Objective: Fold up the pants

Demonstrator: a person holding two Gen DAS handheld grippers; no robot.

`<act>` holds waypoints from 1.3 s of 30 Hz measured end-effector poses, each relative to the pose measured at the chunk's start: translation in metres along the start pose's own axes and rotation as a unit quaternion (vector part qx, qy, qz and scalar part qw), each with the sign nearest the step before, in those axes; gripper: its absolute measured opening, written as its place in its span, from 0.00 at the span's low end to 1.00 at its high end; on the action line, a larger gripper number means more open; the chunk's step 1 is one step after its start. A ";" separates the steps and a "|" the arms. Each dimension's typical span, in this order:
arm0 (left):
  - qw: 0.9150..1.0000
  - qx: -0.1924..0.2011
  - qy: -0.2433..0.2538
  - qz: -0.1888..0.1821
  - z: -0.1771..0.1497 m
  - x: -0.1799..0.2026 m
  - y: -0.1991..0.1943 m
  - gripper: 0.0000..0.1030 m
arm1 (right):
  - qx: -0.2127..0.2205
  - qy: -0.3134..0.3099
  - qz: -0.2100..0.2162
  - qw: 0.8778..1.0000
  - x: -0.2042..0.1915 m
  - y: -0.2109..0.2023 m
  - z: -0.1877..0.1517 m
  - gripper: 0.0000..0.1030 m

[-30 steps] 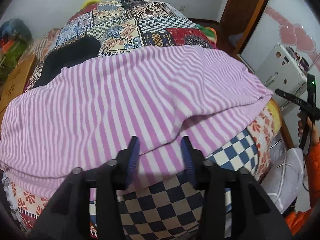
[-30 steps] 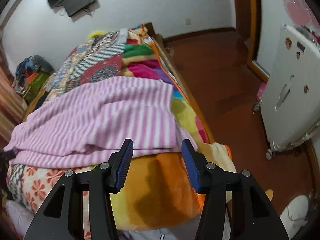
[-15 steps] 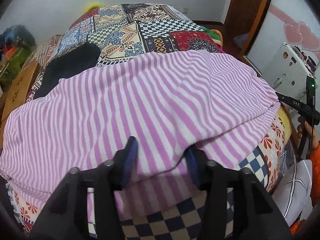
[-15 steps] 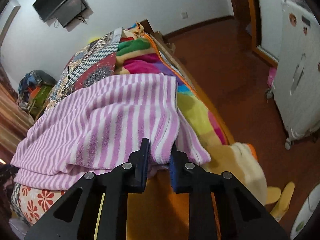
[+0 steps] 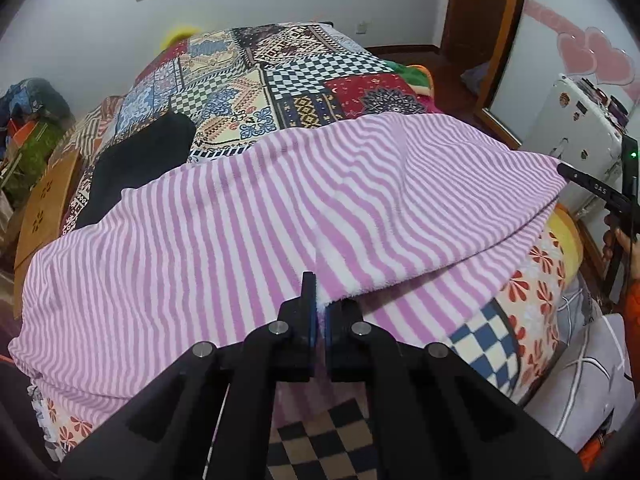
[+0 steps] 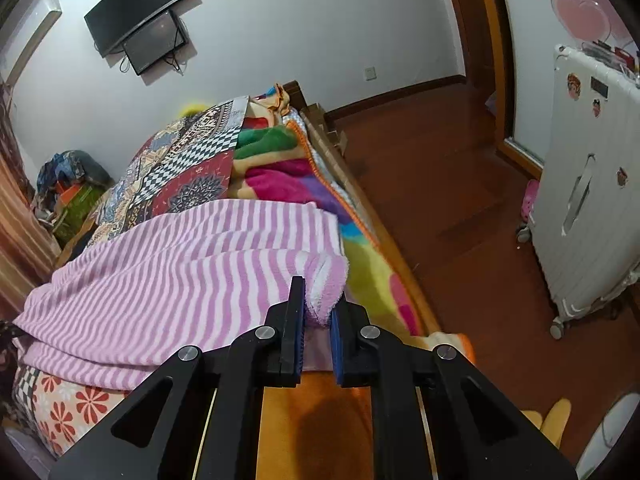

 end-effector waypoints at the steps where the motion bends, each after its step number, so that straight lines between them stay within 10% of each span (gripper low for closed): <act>1: 1.000 0.000 0.003 -0.001 -0.001 0.002 -0.001 0.02 | 0.000 -0.004 -0.004 1.000 0.000 0.000 0.000 0.09; 15: 0.999 -0.021 0.006 -0.036 -0.016 0.014 0.001 0.03 | -0.065 -0.007 -0.037 0.997 0.017 0.027 -0.022 0.10; 23: 0.999 -0.005 0.005 -0.042 -0.027 0.000 -0.020 0.38 | -0.087 -0.015 -0.083 0.993 0.021 0.012 -0.015 0.23; 32: 0.993 0.040 -0.098 -0.044 -0.044 -0.085 -0.061 0.46 | -0.037 -0.068 -0.072 0.994 -0.037 -0.029 0.018 0.39; 39: 0.980 0.086 -0.175 0.031 -0.053 -0.194 -0.096 0.50 | -0.003 -0.153 -0.023 0.988 -0.135 -0.034 0.045 0.46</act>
Point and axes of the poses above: each gripper's, at about its wrist camera, not at the fingertips, and y roughly the way its jaws point, x to its right, z to its top, the point moved 3 cm from there along y, roughly the way its jaws point
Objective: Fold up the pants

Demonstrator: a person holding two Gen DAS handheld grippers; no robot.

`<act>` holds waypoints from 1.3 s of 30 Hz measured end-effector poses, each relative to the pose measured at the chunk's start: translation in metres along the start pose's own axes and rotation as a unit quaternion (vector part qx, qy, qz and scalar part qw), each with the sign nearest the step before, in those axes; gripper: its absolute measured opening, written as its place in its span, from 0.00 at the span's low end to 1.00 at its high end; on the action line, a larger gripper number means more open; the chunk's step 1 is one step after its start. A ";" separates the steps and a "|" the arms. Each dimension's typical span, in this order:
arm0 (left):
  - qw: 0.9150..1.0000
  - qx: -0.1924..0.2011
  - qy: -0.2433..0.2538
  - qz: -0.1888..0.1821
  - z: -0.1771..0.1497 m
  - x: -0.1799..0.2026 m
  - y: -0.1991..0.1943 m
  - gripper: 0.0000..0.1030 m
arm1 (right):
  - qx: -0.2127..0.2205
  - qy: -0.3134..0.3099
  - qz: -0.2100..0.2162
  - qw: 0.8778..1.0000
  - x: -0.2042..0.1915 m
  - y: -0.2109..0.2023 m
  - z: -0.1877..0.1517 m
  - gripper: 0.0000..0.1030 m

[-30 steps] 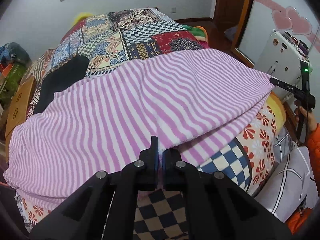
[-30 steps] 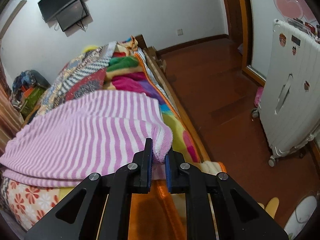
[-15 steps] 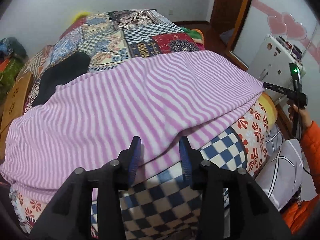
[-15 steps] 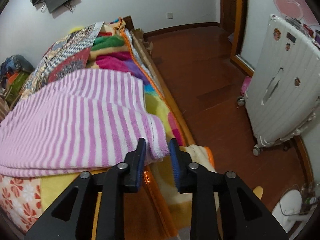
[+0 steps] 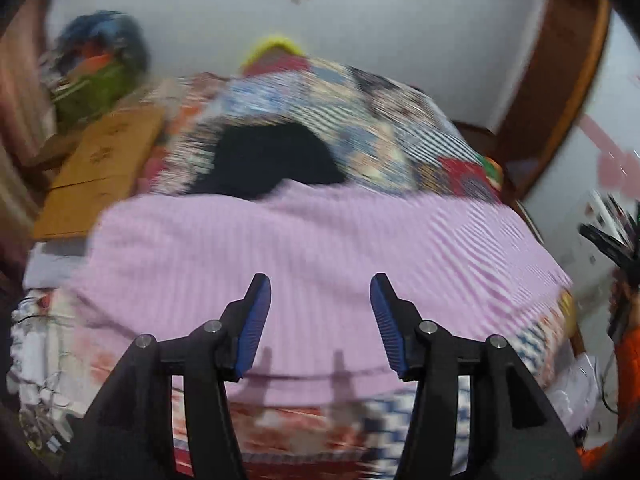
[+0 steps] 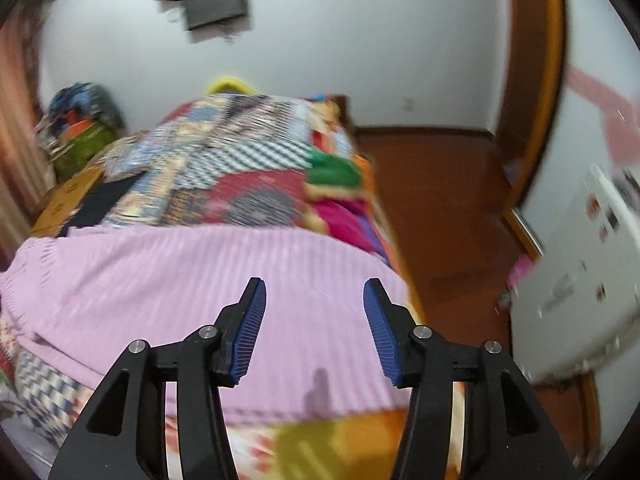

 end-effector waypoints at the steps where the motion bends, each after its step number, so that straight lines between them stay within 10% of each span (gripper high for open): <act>1: 1.000 0.008 -0.008 0.013 0.006 -0.018 -0.002 0.51 | 0.003 -0.011 0.008 1.000 -0.013 0.001 0.007 0.47; 8: 0.993 0.027 -0.074 0.089 0.043 -0.150 0.004 0.55 | -0.005 -0.088 0.100 0.991 -0.121 0.033 0.046 0.51; 19: 0.983 -0.062 -0.142 0.093 0.058 -0.263 0.099 0.55 | -0.068 -0.224 0.242 0.942 -0.299 0.116 0.070 0.51; 28: 0.981 -0.116 -0.157 0.015 0.060 -0.274 0.158 0.55 | -0.164 -0.264 0.286 0.906 -0.372 0.184 0.037 0.51; 33: 0.984 -0.113 -0.137 0.014 0.058 -0.265 0.164 0.33 | -0.200 -0.262 0.310 0.892 -0.378 0.195 0.017 0.49; 39: 0.991 -0.079 -0.105 0.027 0.058 -0.253 0.148 0.27 | -0.216 -0.272 0.342 0.873 -0.393 0.179 0.008 0.11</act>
Point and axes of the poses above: each gripper's, at about its wrist camera, not at the fingertips, and y roughly the way its jaws point, x to its right, z to its top, the point moved 3 cm from there along y, roughly the way its jaws point
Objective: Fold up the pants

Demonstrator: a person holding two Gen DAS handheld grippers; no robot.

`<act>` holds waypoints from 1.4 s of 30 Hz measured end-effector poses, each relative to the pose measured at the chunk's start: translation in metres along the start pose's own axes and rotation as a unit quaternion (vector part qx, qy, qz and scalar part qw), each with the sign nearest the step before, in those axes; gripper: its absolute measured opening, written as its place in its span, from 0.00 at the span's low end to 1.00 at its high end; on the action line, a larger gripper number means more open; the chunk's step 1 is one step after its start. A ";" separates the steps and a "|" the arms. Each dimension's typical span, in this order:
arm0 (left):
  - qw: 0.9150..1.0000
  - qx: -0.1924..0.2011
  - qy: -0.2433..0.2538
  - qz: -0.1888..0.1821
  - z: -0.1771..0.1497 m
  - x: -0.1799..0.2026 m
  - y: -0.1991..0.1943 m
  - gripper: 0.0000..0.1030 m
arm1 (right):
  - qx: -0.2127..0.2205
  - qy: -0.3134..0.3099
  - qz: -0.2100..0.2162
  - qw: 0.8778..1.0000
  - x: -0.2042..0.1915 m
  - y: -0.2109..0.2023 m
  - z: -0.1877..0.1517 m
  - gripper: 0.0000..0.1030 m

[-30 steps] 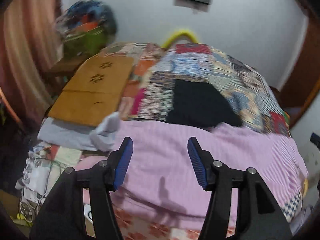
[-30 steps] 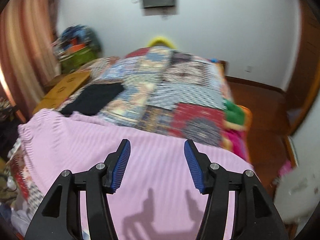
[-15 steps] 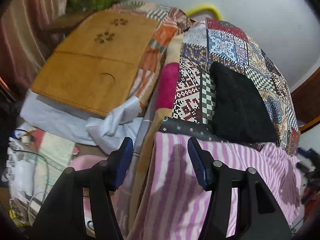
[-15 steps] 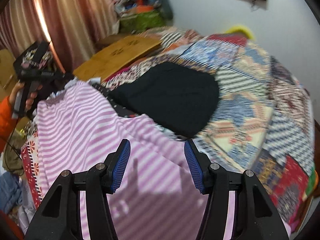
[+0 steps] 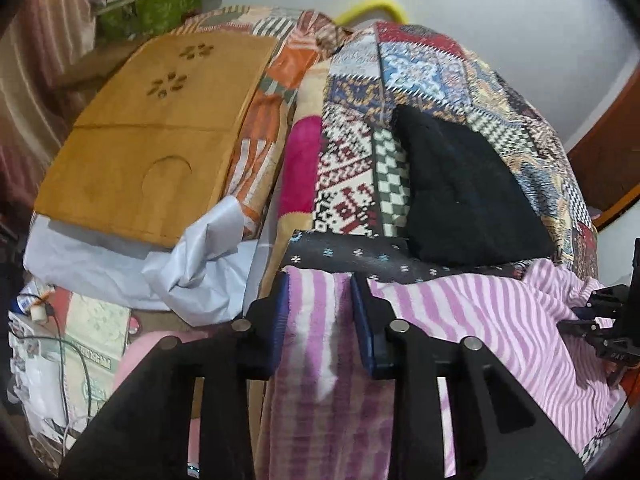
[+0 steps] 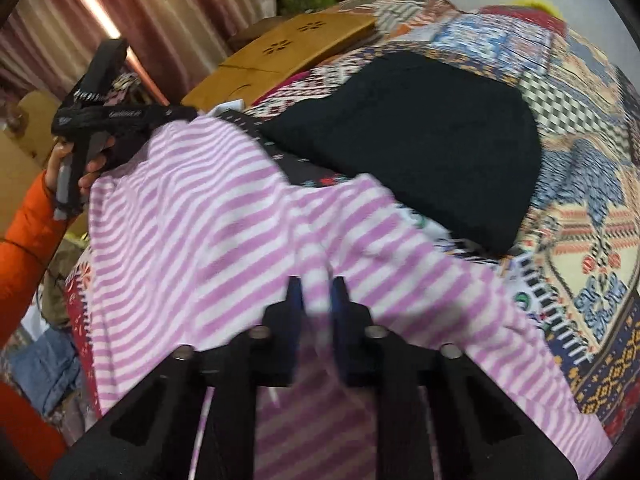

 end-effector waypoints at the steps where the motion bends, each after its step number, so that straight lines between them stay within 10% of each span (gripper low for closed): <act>1: 1.000 0.008 0.005 0.002 0.000 0.003 -0.006 0.25 | 0.001 -0.009 0.002 1.000 -0.005 -0.001 0.000 0.10; 7: 0.998 0.054 0.029 0.011 0.013 0.016 -0.041 0.01 | 0.036 -0.061 0.004 0.998 -0.040 -0.010 0.004 0.07; 15: 0.998 0.041 -0.002 0.041 0.028 -0.001 -0.041 0.00 | 0.046 -0.056 -0.012 0.997 -0.048 -0.019 0.004 0.07; 18: 0.999 0.040 -0.017 0.027 0.013 -0.007 -0.055 0.03 | 0.045 -0.050 -0.030 0.997 -0.048 -0.027 0.000 0.08; 22: 0.998 0.049 0.002 0.037 -0.016 -0.003 -0.084 0.21 | 0.056 -0.043 -0.054 0.996 -0.062 -0.046 -0.013 0.39; 31: 0.999 0.037 0.029 0.025 -0.095 0.003 -0.120 0.44 | 0.079 -0.061 -0.029 0.995 -0.118 -0.049 -0.021 0.40; 42: 1.000 -0.013 0.014 0.009 -0.131 -0.001 -0.079 0.45 | 0.044 -0.043 -0.024 0.998 -0.145 -0.015 -0.051 0.46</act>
Point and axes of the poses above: each gripper's, at about its wrist camera, not at the fingertips, and y roughly the way its jaws point, x to its right, z to its top, the point moved 3 cm from there along y, roughly the way its jaws point
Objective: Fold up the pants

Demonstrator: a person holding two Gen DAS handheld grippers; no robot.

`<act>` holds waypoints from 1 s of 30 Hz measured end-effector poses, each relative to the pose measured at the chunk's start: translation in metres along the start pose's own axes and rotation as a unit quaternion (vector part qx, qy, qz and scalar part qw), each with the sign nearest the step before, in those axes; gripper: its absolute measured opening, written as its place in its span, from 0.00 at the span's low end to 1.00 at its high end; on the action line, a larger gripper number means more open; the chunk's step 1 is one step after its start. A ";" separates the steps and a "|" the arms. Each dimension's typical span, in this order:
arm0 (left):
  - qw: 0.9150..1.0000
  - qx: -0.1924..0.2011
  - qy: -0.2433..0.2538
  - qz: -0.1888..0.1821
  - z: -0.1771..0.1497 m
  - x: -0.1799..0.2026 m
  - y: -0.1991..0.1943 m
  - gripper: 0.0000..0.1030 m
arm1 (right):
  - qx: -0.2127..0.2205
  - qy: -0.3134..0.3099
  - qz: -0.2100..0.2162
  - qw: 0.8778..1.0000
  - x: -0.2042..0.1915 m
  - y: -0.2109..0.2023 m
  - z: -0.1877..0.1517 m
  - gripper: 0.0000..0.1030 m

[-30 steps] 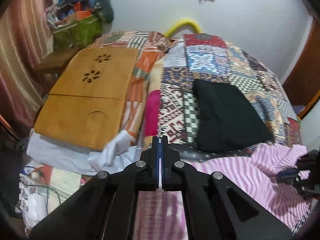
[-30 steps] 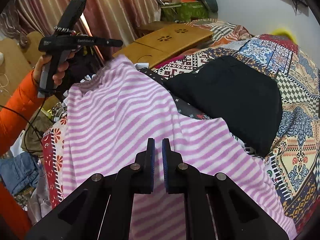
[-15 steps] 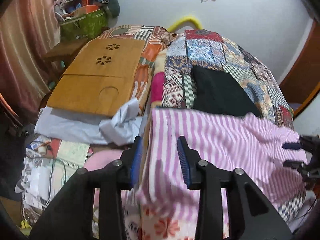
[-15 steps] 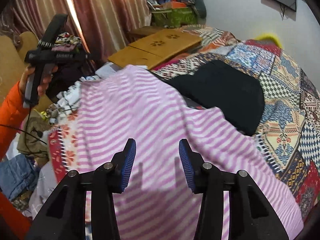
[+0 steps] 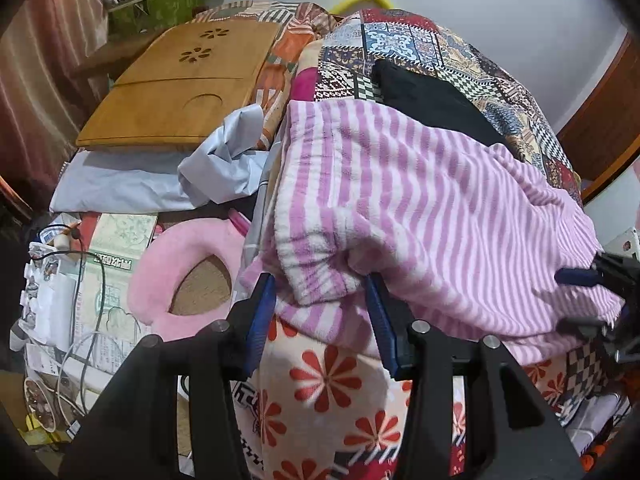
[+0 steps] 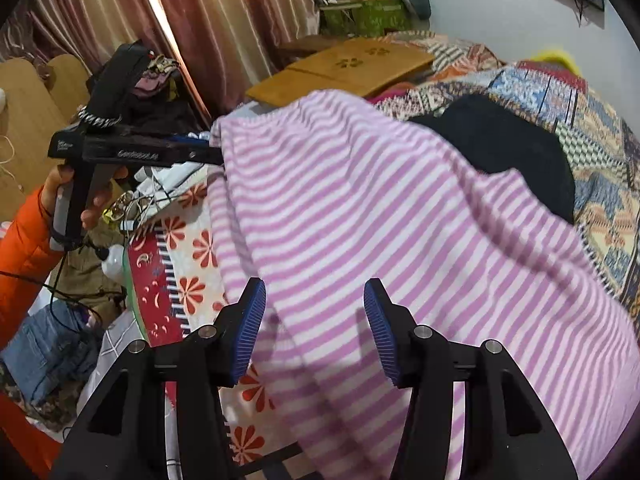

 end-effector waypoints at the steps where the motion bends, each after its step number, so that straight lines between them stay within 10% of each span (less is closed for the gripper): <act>1: 1.000 0.004 0.003 0.004 0.002 0.000 0.001 0.45 | -0.002 0.002 0.000 1.000 0.000 0.002 0.000 0.46; 11: 0.999 0.048 0.017 0.020 0.014 -0.001 0.005 0.15 | -0.005 -0.022 0.013 1.000 -0.031 0.043 0.025 0.46; 14: 0.997 0.062 0.026 0.022 0.015 -0.003 -0.003 0.12 | -0.009 -0.031 0.013 0.999 -0.035 0.057 0.031 0.45; 18: 0.996 0.077 0.044 0.023 0.024 -0.002 -0.017 0.11 | -0.007 -0.021 0.033 0.999 -0.035 0.065 0.036 0.09; 30: 0.998 0.050 0.049 0.006 0.013 -0.023 0.002 0.10 | -0.008 0.016 0.092 0.996 -0.046 0.069 0.035 0.06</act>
Point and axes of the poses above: each gripper's, at about its wrist camera, not at the fingertips, and y roughly the way its jaws point, x to its right, z to its top, the point moved 3 cm from there along y, roughly the way its jaws point
